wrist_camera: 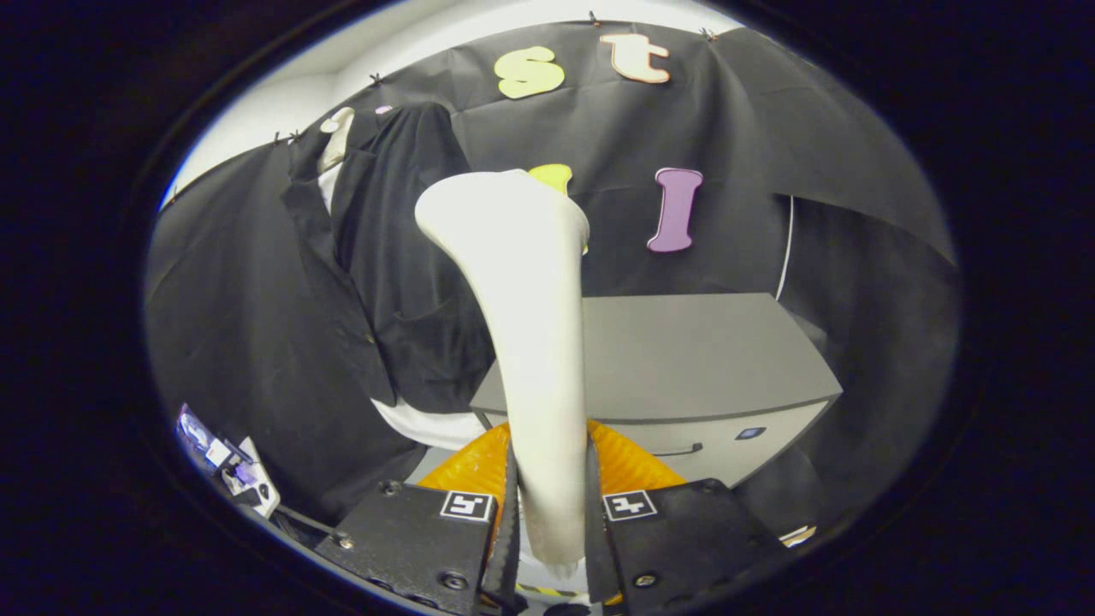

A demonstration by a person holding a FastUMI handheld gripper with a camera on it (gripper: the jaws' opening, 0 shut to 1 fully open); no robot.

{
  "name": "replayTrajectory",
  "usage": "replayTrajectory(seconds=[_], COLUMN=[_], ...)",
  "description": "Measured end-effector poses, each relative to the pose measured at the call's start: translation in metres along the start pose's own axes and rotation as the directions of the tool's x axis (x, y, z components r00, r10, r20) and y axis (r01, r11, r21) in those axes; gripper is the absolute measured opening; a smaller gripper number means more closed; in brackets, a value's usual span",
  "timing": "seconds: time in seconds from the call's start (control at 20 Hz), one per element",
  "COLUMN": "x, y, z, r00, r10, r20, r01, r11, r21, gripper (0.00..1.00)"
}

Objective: Iron the clothes twice with a garment steamer, once on the left side and once on the right side.

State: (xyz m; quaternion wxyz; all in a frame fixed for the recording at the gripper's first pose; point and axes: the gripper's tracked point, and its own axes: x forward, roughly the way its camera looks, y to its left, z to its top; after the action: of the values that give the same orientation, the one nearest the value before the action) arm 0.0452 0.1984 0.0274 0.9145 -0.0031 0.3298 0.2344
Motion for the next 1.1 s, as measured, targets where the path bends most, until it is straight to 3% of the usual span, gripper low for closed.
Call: replayTrajectory(seconds=[0.55,1.1], x=[0.009,0.027], y=[0.09,0.185], z=[0.049,0.123], r00=[0.977,0.9], r10=[-0.158,-0.294], r20=[0.145,0.321], r01=[0.154,0.303], r11=[0.987,0.953], r21=[0.037,0.024], gripper=[0.34,0.34])
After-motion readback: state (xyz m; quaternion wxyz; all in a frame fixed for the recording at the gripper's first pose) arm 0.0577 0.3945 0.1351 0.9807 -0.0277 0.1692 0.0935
